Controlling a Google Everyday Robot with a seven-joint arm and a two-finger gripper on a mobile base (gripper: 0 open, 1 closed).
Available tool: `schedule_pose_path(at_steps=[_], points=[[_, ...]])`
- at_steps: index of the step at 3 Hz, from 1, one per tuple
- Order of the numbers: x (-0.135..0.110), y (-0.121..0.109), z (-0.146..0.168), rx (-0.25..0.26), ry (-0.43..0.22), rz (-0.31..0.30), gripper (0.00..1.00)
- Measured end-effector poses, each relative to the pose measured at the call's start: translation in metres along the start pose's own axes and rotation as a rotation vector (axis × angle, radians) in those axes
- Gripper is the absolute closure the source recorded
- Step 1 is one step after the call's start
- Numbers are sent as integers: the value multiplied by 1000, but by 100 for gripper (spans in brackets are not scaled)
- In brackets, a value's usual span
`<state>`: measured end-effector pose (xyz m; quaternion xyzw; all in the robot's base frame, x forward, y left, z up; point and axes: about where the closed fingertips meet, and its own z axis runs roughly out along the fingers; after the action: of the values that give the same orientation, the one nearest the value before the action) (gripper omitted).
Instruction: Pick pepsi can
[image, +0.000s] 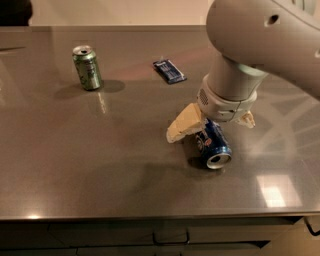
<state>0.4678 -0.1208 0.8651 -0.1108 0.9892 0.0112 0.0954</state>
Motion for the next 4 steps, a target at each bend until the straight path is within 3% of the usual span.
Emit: schedule_pose_path(at_steps=[1, 2, 4], points=[[5, -2, 10, 13, 39, 63, 2], [9, -3, 14, 17, 54, 91, 20], [10, -5, 2, 36, 33, 102, 67]])
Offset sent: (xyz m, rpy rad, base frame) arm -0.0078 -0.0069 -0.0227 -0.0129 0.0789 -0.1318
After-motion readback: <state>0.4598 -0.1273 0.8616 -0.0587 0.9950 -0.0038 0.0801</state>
